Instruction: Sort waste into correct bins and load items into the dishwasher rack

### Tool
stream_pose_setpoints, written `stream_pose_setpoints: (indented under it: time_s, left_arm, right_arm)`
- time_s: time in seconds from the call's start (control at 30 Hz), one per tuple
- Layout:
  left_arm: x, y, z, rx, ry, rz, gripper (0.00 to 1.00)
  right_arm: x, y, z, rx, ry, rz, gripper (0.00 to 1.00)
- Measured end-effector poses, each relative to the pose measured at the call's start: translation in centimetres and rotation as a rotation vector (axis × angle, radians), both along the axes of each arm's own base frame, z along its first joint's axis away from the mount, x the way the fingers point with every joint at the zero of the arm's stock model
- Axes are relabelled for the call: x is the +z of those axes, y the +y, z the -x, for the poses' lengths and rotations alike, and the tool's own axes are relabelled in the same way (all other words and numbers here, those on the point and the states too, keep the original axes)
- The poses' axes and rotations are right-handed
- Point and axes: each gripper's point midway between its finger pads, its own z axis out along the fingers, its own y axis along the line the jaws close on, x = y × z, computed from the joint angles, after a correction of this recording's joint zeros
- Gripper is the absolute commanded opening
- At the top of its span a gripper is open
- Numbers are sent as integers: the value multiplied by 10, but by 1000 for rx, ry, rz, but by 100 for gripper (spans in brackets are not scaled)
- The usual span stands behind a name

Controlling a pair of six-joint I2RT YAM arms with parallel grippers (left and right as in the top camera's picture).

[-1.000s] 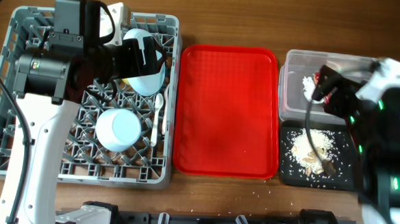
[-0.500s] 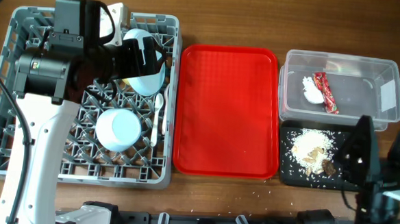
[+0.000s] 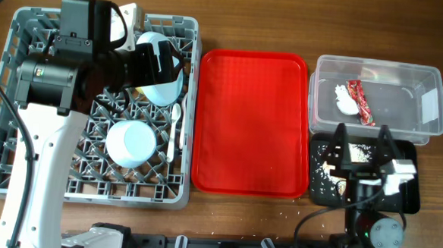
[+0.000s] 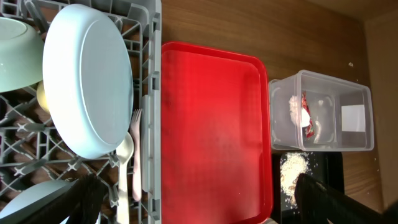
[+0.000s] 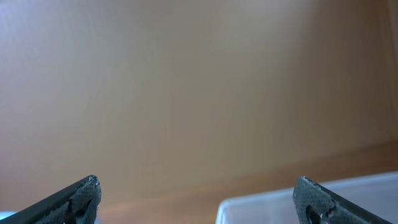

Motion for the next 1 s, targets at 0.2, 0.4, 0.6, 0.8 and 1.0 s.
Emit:
stream_pose_setpoints:
  time_s: [0.2, 0.4, 0.6, 0.8, 1.0]
  left_arm:
    - [0, 0, 0, 0, 0, 0, 100]
    - [0, 0, 0, 0, 0, 0, 100]
    - [0, 0, 0, 0, 0, 0, 100]
    - [0, 0, 0, 1, 0, 0, 100]
    - [0, 0, 0, 1, 0, 0, 100]
  right_arm:
    - [-63, 8, -11, 14, 227, 206, 100]
    - [-80, 14, -11, 32, 284, 364, 100]
    - [-80, 15, -11, 37, 280, 400, 100]
    - [-80, 16, -11, 39, 279, 404, 100]
    - [-81, 16, -11, 40, 280, 404, 100]
